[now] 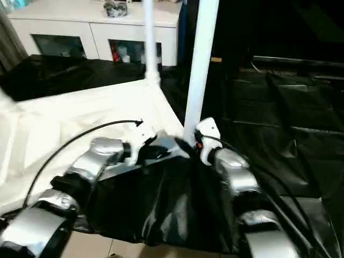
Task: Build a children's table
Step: Rotate leg to tighten
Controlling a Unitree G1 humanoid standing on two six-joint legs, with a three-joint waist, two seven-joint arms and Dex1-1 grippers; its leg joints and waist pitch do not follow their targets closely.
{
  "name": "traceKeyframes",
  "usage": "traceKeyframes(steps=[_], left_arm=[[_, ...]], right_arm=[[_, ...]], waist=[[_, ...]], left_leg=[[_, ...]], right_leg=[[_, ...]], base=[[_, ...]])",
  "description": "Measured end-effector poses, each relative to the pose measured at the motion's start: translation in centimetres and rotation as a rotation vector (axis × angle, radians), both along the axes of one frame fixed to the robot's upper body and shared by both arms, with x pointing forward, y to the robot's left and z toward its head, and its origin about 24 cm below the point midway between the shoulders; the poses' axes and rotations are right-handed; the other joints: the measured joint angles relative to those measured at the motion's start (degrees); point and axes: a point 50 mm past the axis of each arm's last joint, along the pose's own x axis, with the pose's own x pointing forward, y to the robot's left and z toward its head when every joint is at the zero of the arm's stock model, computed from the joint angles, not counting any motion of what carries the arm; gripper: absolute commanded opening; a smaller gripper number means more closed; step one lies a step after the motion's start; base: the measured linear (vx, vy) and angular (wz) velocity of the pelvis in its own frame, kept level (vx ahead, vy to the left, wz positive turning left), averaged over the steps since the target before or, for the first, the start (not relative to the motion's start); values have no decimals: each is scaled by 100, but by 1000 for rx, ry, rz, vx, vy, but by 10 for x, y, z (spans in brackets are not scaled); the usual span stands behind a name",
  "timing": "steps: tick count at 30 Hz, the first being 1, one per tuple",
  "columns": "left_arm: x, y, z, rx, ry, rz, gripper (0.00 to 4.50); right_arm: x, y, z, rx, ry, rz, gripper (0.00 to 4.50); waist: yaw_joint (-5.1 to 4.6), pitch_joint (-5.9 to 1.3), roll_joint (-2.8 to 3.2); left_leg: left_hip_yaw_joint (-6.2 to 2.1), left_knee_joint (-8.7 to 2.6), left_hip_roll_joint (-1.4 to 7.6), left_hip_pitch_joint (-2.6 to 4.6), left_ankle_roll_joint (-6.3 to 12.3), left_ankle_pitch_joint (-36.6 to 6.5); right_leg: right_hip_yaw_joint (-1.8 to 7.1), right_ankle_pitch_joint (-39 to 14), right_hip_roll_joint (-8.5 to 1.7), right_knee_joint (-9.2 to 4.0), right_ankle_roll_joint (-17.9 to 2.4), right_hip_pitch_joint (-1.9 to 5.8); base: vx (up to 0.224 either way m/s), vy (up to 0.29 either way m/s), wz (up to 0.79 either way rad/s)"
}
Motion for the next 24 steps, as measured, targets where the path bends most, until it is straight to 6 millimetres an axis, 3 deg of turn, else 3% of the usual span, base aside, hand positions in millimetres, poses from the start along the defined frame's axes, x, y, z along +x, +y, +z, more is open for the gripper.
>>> traceKeyframes(steps=[3, 5, 11, 24], left_arm=[[1, -5, 0, -1, -6, 22, 0], [1, -5, 0, -3, -7, 19, 0], [1, -5, 1, -5, -7, -6, 0], [-15, 26, 3, -26, 69, -279, 0]], right_arm=[[3, 3, 0, -2, -15, -51, 264], [3, 2, 0, 4, -26, -53, 320], [1, 1, 0, 6, -36, -14, 378], [-28, -16, 4, 19, -19, 477, 392]], waist=[[3, -2, 3], [17, -3, 5], [26, -3, 5], [62, 4, 15]], left_leg=[[1, 0, -1, -2, 0, 0], [1, 0, -2, -3, 0, 0], [1, -5, -1, -5, 0, 0], [1, -14, 9, -34, 4, -1]], right_leg=[[1, 1, 0, -1, -2, 0], [2, 15, 0, -1, -25, 0], [2, 19, 0, 1, -32, -4], [-12, 5, 4, 4, -12, -26]], base=[[0, 0, 0], [0, 0, 0], [0, 0, 0], [0, 0, 0]])
